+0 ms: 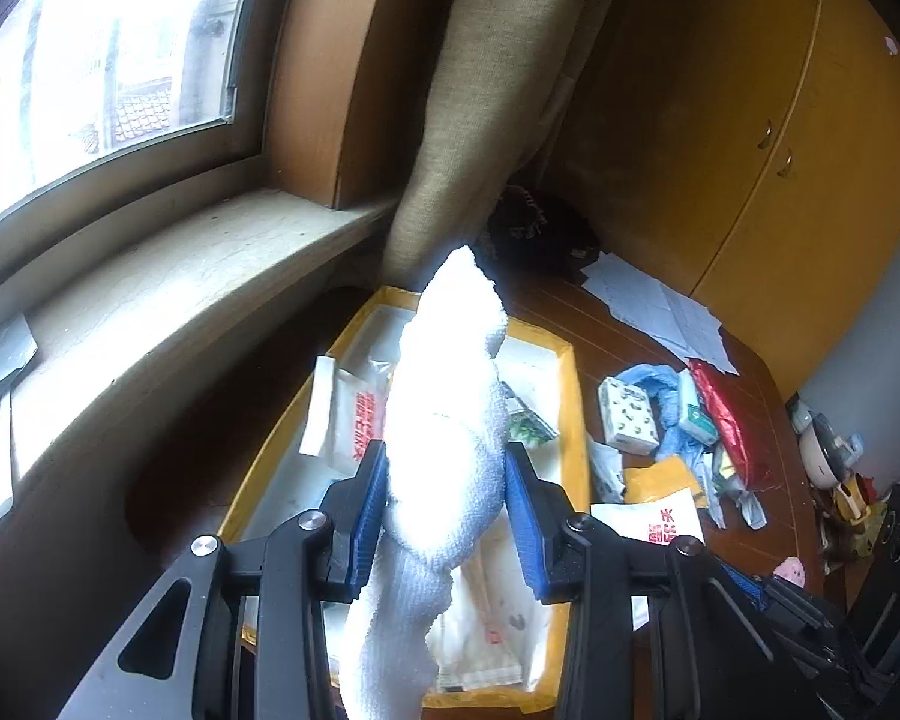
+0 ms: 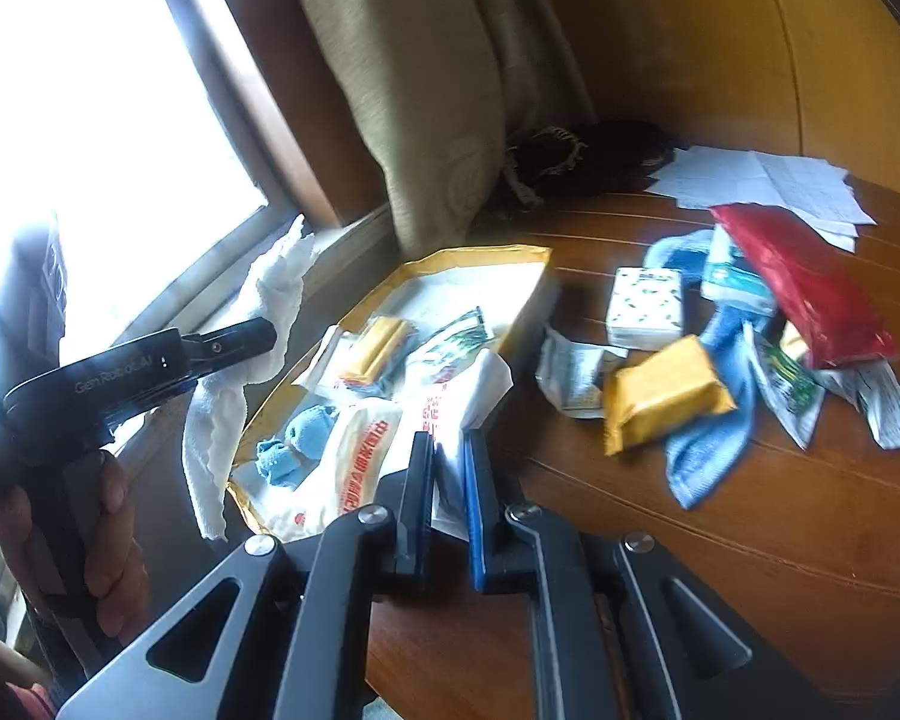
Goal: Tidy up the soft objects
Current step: 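Carry the white towel and white packet over the box and release both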
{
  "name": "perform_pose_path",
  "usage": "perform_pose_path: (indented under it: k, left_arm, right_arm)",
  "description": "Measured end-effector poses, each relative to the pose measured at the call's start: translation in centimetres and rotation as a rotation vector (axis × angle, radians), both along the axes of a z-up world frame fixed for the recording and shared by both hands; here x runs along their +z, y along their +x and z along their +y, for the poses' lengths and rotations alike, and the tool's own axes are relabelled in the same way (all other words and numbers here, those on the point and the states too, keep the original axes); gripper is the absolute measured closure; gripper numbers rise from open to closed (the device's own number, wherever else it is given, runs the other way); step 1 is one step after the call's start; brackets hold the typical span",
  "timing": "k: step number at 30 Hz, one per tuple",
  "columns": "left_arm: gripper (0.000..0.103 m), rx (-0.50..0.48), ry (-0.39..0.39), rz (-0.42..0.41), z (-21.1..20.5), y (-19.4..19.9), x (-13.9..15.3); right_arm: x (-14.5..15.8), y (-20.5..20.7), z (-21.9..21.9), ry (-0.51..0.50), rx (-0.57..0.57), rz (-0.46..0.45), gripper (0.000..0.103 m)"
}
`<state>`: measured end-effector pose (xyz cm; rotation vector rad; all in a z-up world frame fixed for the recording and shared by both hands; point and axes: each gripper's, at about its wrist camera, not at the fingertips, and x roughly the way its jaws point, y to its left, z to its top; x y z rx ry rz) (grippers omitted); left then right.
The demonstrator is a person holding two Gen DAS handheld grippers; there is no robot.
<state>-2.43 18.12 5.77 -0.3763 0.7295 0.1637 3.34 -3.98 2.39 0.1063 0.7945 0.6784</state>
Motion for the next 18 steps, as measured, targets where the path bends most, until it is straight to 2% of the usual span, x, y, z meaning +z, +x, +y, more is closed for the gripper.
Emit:
perform_pose_path:
  k: [8, 10, 18]
  left_arm:
    - [0.064, 0.033, -0.078, 0.049, 3.0, 1.2, -2.8]
    - [0.064, 0.013, -0.092, 0.055, 3.0, 1.6, -3.1]
    - [0.063, -0.027, -0.041, 0.091, 2.1, 3.8, -4.7]
  right_arm:
    - [-1.3, -0.2, 5.0, -0.164, 0.046, -0.044, 0.093]
    - [-1.8, -0.2, 5.7, -0.195, 0.044, -0.049, 0.093]
    - [-2.4, -0.5, 7.2, -0.261, 0.045, -0.085, 0.092]
